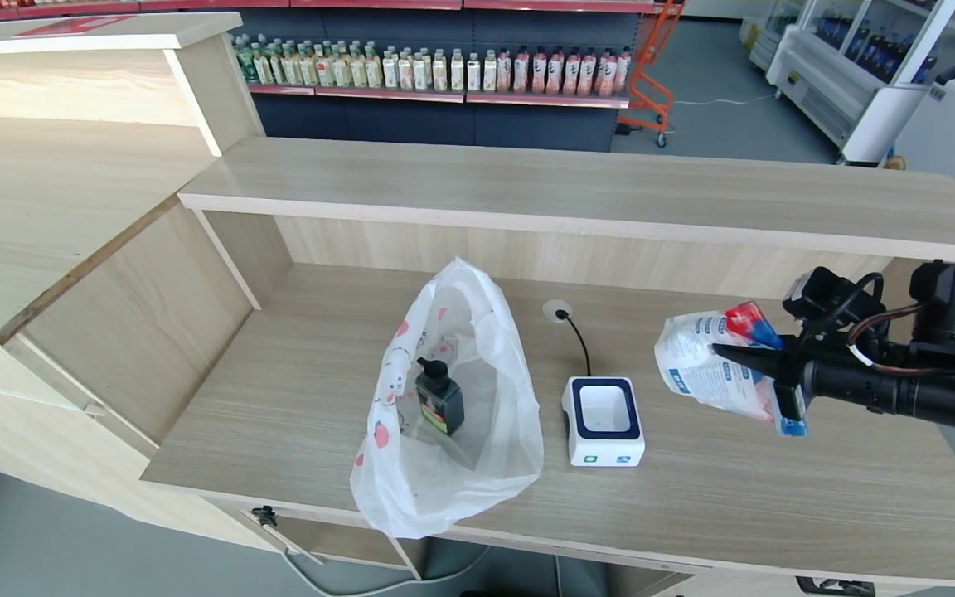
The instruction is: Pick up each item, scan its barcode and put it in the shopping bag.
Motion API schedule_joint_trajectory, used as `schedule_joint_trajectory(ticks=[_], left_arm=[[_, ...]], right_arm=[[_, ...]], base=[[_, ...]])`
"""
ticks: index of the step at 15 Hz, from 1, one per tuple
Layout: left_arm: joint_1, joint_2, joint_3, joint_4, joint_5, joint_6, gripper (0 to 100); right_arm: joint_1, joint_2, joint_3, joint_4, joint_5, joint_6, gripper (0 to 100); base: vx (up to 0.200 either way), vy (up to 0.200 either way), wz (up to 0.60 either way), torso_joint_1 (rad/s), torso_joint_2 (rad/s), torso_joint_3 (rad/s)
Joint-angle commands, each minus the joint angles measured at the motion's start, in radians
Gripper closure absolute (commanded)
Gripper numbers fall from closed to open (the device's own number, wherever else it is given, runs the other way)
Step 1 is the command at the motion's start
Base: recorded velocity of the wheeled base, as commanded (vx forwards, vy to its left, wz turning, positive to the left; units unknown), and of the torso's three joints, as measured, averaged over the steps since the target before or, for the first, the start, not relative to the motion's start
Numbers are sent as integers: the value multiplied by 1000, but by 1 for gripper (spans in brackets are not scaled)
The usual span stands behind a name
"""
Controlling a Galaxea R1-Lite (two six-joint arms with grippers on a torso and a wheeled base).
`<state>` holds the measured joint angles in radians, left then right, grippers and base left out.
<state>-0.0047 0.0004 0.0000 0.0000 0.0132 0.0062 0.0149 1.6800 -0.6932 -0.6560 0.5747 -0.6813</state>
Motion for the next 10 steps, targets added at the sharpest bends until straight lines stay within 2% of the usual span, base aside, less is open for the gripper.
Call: schedule_joint_trajectory(ticks=[1,6,10], left_arm=[[0,0,0,0,1,-9,0],[0,0,0,0,1,-11,0],[0,0,0,0,1,-11,0]], right_arm=[[31,90,-45,-5,39,-27,100],[148,136,-57,-17,108,-38,100],[146,224,-104,-45,160,-247,100]], base=[[0,0,0,0,0,0],[0,0,0,0,0,0],[0,0,0,0,0,0]])
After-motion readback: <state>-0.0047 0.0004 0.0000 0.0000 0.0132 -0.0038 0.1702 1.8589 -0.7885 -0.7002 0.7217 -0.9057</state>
